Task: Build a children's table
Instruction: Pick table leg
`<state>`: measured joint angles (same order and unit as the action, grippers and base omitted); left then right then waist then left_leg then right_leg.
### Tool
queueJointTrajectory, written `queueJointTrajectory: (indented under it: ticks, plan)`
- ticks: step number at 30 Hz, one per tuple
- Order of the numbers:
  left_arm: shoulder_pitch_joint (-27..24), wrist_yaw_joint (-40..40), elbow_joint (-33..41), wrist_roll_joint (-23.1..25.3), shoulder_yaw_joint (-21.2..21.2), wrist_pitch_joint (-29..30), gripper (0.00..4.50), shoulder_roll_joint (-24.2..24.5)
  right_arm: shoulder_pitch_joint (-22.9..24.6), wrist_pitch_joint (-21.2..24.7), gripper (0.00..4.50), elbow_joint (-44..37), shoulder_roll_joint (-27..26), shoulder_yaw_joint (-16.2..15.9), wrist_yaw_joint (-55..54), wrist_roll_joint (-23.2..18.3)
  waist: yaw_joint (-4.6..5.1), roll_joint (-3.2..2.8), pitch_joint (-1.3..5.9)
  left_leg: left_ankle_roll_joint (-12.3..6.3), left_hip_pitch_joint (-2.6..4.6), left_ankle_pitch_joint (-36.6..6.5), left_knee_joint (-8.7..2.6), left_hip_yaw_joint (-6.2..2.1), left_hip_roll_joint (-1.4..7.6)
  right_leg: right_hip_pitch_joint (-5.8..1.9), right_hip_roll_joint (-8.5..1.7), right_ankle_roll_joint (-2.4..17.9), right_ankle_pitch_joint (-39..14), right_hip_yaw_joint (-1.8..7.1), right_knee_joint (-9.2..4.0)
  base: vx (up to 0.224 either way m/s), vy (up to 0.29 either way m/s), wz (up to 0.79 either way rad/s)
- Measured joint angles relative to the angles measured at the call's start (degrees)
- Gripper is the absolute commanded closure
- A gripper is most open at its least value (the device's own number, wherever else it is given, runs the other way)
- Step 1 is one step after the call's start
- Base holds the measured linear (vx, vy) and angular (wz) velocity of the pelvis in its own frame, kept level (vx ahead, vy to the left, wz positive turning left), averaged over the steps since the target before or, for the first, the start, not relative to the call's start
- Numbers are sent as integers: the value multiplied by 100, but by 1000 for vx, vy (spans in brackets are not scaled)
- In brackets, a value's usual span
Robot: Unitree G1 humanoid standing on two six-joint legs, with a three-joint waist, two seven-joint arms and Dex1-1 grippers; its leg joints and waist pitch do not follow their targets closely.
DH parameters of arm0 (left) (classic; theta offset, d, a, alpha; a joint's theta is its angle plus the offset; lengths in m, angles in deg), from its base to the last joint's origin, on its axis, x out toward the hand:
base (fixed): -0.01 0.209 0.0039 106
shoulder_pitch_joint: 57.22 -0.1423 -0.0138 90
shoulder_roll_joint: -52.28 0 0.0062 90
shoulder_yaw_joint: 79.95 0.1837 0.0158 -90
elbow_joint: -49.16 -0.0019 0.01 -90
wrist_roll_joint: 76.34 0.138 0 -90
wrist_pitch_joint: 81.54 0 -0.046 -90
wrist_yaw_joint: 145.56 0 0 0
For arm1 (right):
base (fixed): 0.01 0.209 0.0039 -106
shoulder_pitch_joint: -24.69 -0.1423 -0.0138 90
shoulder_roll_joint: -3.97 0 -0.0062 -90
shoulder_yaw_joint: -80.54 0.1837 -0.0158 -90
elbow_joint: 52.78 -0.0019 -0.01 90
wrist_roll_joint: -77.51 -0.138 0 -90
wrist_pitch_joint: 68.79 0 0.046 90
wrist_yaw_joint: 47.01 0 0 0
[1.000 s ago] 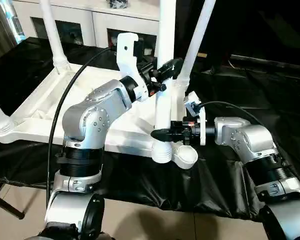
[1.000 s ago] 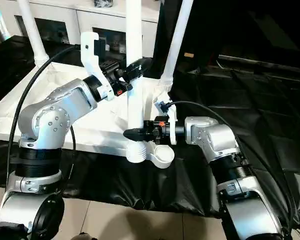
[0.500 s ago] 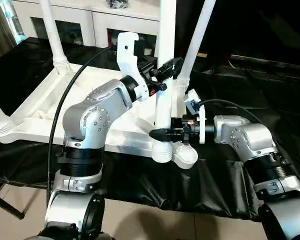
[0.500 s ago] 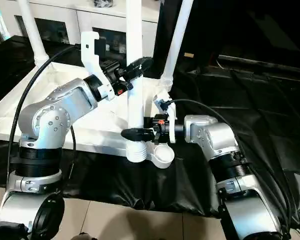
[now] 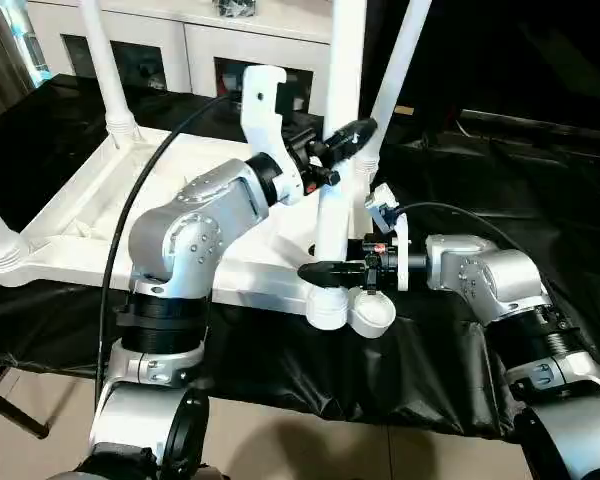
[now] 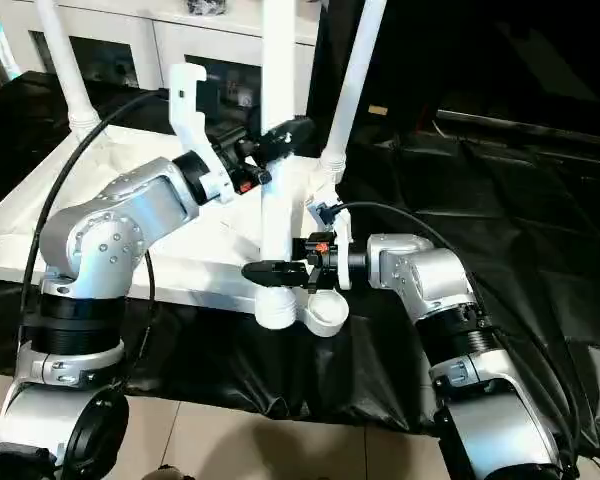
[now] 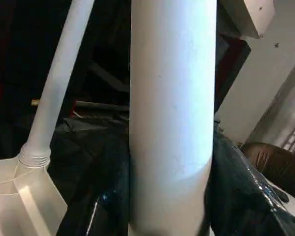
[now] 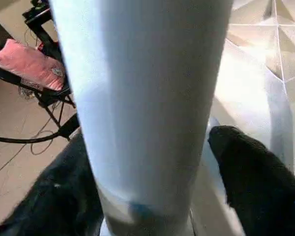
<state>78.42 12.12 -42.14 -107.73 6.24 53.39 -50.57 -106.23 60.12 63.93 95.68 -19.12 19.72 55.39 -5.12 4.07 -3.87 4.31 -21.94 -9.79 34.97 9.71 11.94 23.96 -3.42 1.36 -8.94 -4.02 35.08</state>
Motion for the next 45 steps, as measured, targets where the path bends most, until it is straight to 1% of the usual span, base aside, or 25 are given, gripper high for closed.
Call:
queueJointTrajectory:
  ticks: [2,4,5,6,8,9,10,11,12,14,18,24,25,28,29,30,32,33,35,38,39,40,43,45]
  plan:
    - [0,-6,0,0,6,0,278,11,0,53,146,0,0,0,2,0,1,0,0,0,0,0,0,0,0,0,0,0,0,0,0,0,0,0]
    - [0,-8,0,1,8,-1,278,22,0,68,155,-2,0,-1,10,-1,1,0,0,0,0,0,0,0,0,0,0,0,0,0,0,0,0,0]
    - [0,-8,-1,1,9,-3,278,27,0,73,167,-4,0,-2,16,-1,0,0,0,0,0,0,0,0,0,0,0,0,0,0,0,0,0,0]
    - [0,-8,-2,1,9,-8,278,34,0,76,167,-4,1,-7,28,0,-1,0,0,0,0,0,0,0,0,0,0,1,0,0,0,0,0,0]
    - [3,-16,-2,1,10,-23,278,44,0,76,191,-4,7,-46,67,8,-1,0,0,0,0,0,0,0,0,0,0,1,0,0,0,0,0,0]
    - [3,-18,-2,2,11,-25,278,47,0,76,191,-4,9,-59,77,10,0,0,0,0,0,0,0,0,0,-1,0,1,1,0,0,0,0,0]
    - [3,-20,-3,2,12,-25,278,52,0,75,162,-4,11,-72,94,12,0,0,0,0,0,0,0,0,0,-1,0,1,1,0,0,0,0,0]
    - [3,-26,-3,2,12,-25,278,62,0,73,144,-3,11,-89,105,22,0,0,0,0,0,0,0,-1,0,0,0,1,1,0,0,0,0,0]
    - [4,-40,-3,1,12,-25,278,66,0,73,155,0,12,-93,104,35,-1,0,0,0,0,0,0,-1,0,0,0,1,1,0,0,0,0,0]
    - [4,-59,-3,1,13,-25,278,68,0,72,162,30,13,-93,94,53,-1,0,0,0,0,0,1,0,0,-1,0,1,1,0,0,0,0,0]
    - [3,-62,-3,1,28,-24,278,92,0,-91,162,55,9,-127,-1,183,0,0,0,0,1,0,1,0,0,0,0,1,1,0,3,0,0,0]
    - [3,-70,-2,1,35,-23,278,109,0,-96,162,64,4,-135,5,192,-2,0,0,0,0,0,3,0,0,-1,0,2,1,0,3,0,0,0]
    - [3,-74,-2,1,35,-23,278,112,0,-96,190,64,4,-135,6,192,-1,0,0,0,1,0,3,0,0,-1,0,2,1,0,3,0,0,0]
    - [3,-91,-2,1,42,-23,278,115,0,-96,202,66,2,-135,57,189,0,0,0,0,1,0,3,-1,0,0,0,2,2,0,4,0,0,0]
    - [3,-105,-2,1,43,-23,278,115,0,-96,228,66,2,-135,75,189,0,0,0,0,1,0,3,-1,0,0,0,2,2,0,4,0,0,0]
    - [3,-110,-2,1,44,-23,278,116,0,-96,236,66,2,-135,83,189,0,0,0,0,1,0,3,-1,0,0,0,2,2,1,4,0,0,0]
    - [3,-109,-2,7,48,-25,278,122,0,-118,239,58,-8,-153,113,190,0,0,0,0,1,0,3,-1,0,0,0,2,2,1,3,0,0,0]
    - [3,-109,-2,15,59,-33,278,133,0,-127,251,58,-22,-155,113,191,1,0,0,0,1,0,3,-1,0,-1,0,2,2,0,3,0,0,0]
    - [14,-92,-3,24,64,-35,208,126,0,-146,257,59,-40,-155,106,190,-1,0,0,0,1,0,3,-1,0,-1,0,2,2,0,4,0,0,0]
    - [55,-106,-34,13,47,-29,205,118,0,-181,258,59,-94,-147,8,190,0,-1,0,0,1,0,3,-1,0,0,0,4,3,1,4,0,0,0]
    - [77,-105,-54,13,45,-30,196,107,0,-186,258,59,-108,-132,-14,189,-2,-1,0,1,1,0,3,-1,0,-1,0,4,3,0,4,0,0,0]
    - [107,-95,-100,27,34,-90,167,91,2,-201,259,59,-145,-81,-81,188,-1,-1,0,1,1,1,4,-1,0,0,0,5,4,0,4,0,0,0]
    - [139,-88,-112,83,-24,-552,159,6,54,-290,260,67,-274,147,-437,172,-4,-3,0,1,0,0,4,-3,0,-1,0,4,5,1,1,0,0,0]
    - [190,-30,-111,69,-178,-799,159,-104,61,-317,261,97,-349,288,-665,162,5,-3,0,1,1,1,4,-2,0,-1,0,5,6,1,3,0,0,0]
